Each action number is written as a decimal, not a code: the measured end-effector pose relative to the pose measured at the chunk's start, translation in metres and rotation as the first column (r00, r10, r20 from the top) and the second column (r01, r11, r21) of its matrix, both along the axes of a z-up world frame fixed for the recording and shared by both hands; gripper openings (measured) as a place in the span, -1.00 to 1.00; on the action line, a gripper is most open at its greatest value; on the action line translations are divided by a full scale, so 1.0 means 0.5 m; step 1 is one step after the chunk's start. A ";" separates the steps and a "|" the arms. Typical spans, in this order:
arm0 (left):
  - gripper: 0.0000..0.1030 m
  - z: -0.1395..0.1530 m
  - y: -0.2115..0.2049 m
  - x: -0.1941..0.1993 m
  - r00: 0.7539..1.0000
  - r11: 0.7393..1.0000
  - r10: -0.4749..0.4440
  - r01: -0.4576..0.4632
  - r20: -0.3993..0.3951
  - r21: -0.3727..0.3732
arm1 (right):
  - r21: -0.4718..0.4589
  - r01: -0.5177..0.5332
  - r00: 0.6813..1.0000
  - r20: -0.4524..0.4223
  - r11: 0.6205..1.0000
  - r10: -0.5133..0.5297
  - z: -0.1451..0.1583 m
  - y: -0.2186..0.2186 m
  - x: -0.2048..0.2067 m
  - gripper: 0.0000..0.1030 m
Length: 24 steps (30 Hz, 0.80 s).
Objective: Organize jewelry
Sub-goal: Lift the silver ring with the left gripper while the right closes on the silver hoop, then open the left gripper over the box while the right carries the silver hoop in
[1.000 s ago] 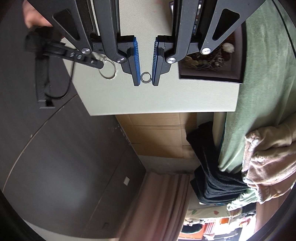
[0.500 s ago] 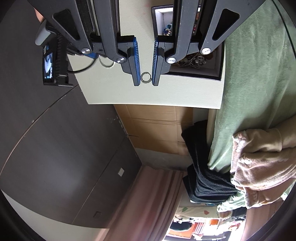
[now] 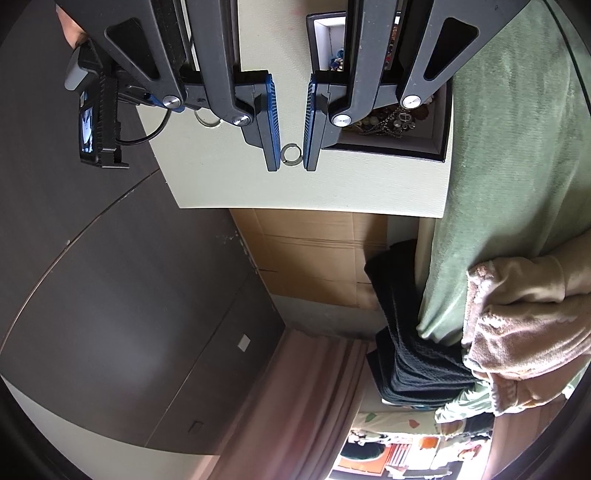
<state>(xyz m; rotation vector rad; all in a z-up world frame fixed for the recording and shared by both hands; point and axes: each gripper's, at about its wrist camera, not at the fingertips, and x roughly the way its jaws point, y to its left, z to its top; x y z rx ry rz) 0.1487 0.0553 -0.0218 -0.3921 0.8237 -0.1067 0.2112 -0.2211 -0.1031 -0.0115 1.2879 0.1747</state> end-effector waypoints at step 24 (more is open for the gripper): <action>-0.75 0.004 0.049 -0.029 1.000 1.000 0.029 -0.029 -0.002 0.008 | 0.208 -0.009 0.999 0.038 0.978 0.001 0.035 0.004 0.006 -0.94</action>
